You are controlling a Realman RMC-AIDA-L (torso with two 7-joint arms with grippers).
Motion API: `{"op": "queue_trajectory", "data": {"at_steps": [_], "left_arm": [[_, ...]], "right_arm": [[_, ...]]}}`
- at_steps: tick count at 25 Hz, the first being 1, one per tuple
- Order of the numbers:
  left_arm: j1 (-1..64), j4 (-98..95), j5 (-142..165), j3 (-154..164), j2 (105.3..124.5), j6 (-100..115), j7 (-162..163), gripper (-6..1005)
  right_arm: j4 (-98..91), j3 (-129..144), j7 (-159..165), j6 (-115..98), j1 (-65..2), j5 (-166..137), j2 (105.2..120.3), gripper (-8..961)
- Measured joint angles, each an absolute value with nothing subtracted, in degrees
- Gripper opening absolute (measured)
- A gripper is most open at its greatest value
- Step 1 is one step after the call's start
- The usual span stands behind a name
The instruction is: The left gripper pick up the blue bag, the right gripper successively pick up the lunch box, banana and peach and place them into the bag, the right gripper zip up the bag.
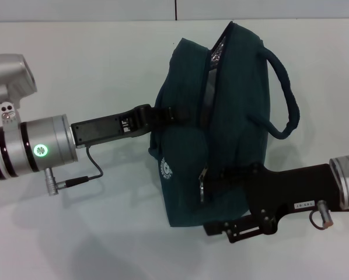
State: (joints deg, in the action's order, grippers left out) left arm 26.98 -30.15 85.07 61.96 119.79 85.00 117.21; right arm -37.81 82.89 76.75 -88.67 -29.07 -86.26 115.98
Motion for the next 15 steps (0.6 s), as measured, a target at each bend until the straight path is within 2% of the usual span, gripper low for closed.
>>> {"op": "queue_trajectory", "data": {"at_steps": [3,15], "left_arm": [[26.67,-30.15,85.05,61.94,119.73,85.03,117.21,39],[26.46,-30.1,85.05,61.75,119.7,85.08,116.9,40]], "right_arm": [[-37.59,81.82,76.73,-87.78,-28.55,-86.06,115.63,808],[-36.96,80.59,76.72,-85.99,-28.32,-85.95,115.84,765]]}}
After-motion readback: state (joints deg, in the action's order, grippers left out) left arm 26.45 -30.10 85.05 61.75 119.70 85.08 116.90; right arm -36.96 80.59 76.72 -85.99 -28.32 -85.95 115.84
